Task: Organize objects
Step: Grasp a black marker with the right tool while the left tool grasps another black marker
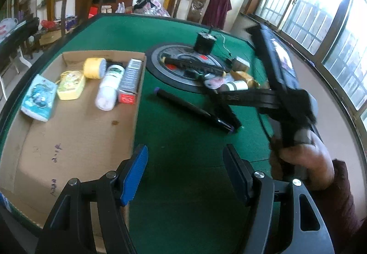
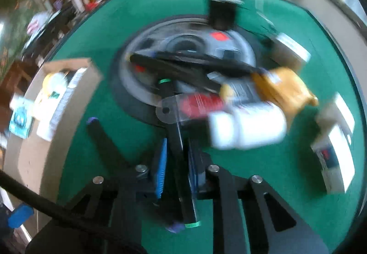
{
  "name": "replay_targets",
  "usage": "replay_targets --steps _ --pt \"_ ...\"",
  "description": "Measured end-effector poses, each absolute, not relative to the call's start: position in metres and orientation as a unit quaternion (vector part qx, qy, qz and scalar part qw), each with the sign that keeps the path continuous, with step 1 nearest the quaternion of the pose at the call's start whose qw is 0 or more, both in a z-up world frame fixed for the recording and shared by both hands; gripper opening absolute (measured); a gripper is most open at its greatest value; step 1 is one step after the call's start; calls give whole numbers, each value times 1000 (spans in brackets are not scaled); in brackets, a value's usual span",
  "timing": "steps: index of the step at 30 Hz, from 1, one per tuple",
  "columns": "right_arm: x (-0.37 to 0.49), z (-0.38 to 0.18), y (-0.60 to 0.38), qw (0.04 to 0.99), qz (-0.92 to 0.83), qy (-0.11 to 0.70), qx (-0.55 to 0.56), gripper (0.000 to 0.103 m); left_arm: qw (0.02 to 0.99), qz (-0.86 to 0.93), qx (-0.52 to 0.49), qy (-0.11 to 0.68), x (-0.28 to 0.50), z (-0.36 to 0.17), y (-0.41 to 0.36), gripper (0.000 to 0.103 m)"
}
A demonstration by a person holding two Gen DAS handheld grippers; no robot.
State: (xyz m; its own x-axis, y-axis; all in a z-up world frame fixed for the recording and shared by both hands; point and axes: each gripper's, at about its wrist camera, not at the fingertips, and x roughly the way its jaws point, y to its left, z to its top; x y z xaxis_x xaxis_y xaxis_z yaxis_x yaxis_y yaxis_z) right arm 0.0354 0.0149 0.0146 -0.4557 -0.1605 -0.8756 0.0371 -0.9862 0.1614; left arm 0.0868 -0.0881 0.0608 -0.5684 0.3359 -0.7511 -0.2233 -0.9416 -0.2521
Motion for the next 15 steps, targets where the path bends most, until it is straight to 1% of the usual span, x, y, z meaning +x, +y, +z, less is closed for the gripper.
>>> replay_targets --steps 5,10,15 --pt "65 12 50 19 -866 -82 494 14 151 875 -457 -49 67 53 -59 62" --pt "77 9 76 46 -865 -153 476 14 108 880 -461 -28 37 41 -31 61" --pt "82 2 85 61 -859 -186 473 14 61 876 -479 -10 3 18 -18 63"
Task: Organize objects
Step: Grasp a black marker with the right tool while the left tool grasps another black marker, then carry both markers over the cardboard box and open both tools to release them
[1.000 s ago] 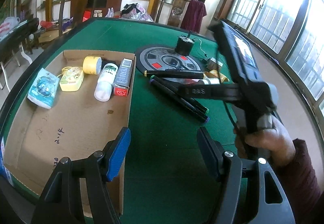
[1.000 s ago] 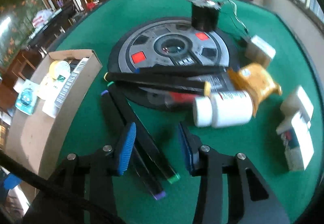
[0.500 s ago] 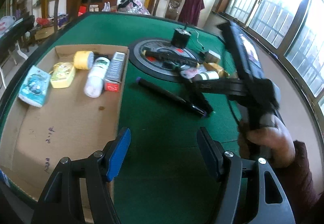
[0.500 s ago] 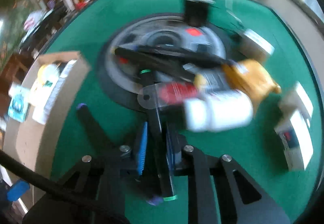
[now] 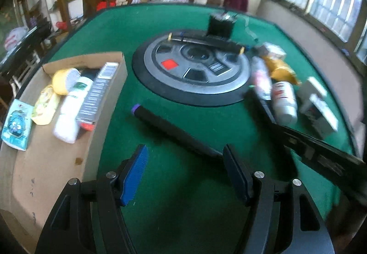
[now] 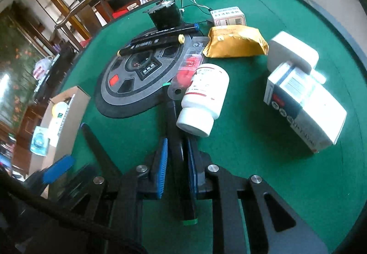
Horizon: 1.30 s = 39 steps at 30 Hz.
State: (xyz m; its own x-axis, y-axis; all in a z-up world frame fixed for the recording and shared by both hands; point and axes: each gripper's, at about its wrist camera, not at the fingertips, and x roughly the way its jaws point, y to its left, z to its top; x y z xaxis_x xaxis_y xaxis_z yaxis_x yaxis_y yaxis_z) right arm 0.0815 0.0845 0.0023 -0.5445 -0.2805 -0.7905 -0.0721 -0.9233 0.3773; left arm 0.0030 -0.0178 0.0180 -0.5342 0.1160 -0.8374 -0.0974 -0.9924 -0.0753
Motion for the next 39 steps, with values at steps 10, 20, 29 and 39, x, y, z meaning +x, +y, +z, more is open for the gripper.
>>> replay_targets --steps 10,20,29,39 --pt "80 8 82 60 -859 -191 472 15 113 875 -468 49 16 8 -6 11" --pt "82 7 81 53 -865 -188 463 14 100 886 -448 63 24 11 -5 12" --pt "82 9 67 39 -881 -136 452 14 127 888 -441 37 29 10 -9 11" --pt "93 19 62 78 -883 -170 430 12 157 909 -384 -46 80 69 -71 11"
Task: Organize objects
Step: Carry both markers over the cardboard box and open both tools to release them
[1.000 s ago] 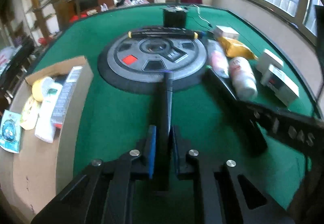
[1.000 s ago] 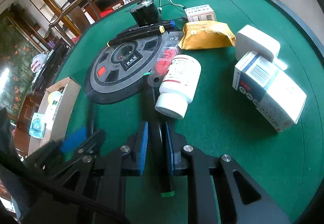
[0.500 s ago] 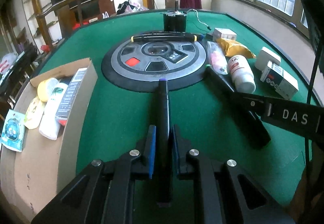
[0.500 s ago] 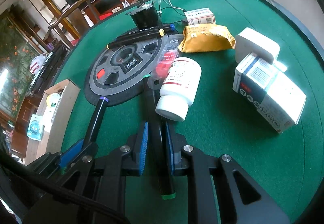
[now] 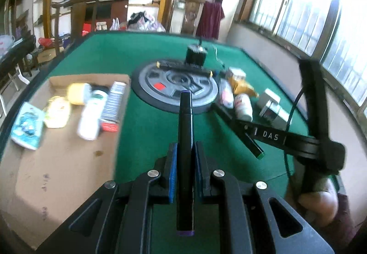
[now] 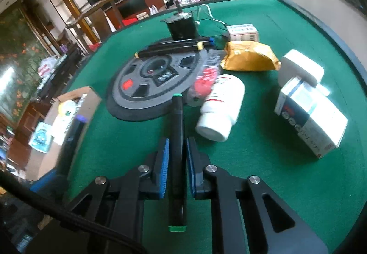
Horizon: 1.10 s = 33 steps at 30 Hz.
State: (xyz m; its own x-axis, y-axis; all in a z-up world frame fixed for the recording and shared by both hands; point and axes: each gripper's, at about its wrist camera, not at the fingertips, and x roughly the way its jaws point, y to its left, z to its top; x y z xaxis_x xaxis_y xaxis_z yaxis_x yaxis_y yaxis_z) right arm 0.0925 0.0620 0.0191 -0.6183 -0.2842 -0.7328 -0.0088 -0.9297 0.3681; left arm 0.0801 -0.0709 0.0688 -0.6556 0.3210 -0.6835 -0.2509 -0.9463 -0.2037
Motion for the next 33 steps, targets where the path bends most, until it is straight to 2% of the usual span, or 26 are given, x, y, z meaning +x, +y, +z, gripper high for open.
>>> replay_targets --steps 6,13,20,33 --pt "103 19 55 110 -858 -232 446 12 146 913 -373 -80 94 79 -121 12" --pt "111 53 27 151 -854 -247 432 12 102 914 -375 -117 95 71 -180 12" --pt "98 76 -34 200 -841 -242 442 13 72 895 -418 -138 74 44 -219 12" --pt "65 27 -150 225 -807 -183 514 13 61 862 -483 -139 41 9 -235 12"
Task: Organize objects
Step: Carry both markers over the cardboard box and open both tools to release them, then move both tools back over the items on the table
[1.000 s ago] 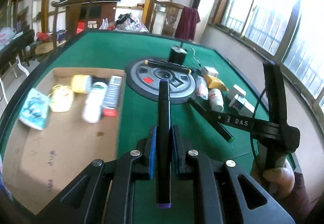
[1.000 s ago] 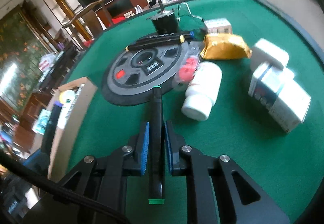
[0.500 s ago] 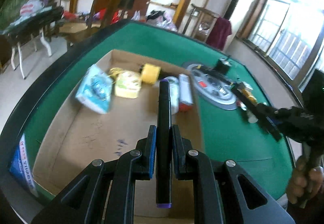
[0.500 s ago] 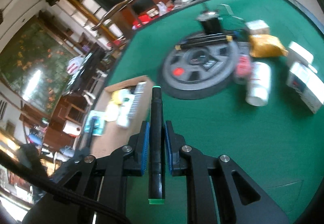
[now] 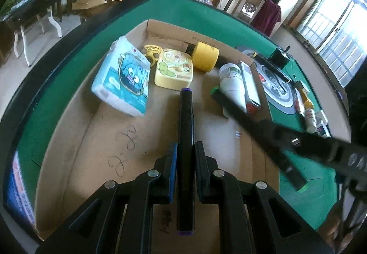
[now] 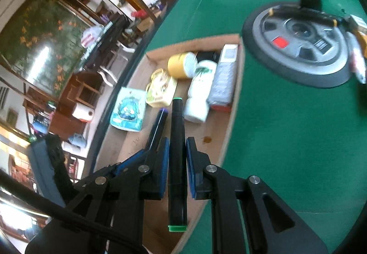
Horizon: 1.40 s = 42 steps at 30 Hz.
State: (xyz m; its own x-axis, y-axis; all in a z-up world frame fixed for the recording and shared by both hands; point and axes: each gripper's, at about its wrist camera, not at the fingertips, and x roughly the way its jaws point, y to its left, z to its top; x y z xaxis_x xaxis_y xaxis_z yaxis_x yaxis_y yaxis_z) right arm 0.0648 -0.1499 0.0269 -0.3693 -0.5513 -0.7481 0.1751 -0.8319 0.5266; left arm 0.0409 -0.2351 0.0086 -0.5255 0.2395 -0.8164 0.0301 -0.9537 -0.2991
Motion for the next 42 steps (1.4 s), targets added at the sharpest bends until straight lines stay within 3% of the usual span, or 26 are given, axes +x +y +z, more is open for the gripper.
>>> replay_targets --steps 13,15,16,17,19,23,25,26,36,42 --pt "55 18 -169 197 -815 -141 526 13 58 858 -479 -176 26 13 -251 14" --pt "57 19 -166 195 -816 -141 526 13 52 860 -474 -179 30 16 -254 29" --pt "58 20 -165 195 -816 -143 526 13 50 862 -470 -184 32 18 -256 45" --pt "59 20 -163 196 -814 -146 527 14 48 865 -462 -190 37 21 -259 52" --pt "61 21 -158 194 -814 -148 527 19 45 873 -445 -193 45 31 -262 52" --pt "70 30 -135 180 -827 -150 510 41 40 891 -415 -182 61 51 -262 54" --pt "79 38 -117 192 -832 -166 494 43 52 898 -402 -171 65 61 -255 55" --pt "84 42 -105 178 -840 -161 487 50 59 900 -399 -165 65 65 -250 55" --pt "113 90 56 45 -897 -182 399 59 178 889 -408 -105 22 99 -157 56" --pt "100 92 152 -23 -896 -267 355 59 208 899 -386 -3 -55 114 -76 56"
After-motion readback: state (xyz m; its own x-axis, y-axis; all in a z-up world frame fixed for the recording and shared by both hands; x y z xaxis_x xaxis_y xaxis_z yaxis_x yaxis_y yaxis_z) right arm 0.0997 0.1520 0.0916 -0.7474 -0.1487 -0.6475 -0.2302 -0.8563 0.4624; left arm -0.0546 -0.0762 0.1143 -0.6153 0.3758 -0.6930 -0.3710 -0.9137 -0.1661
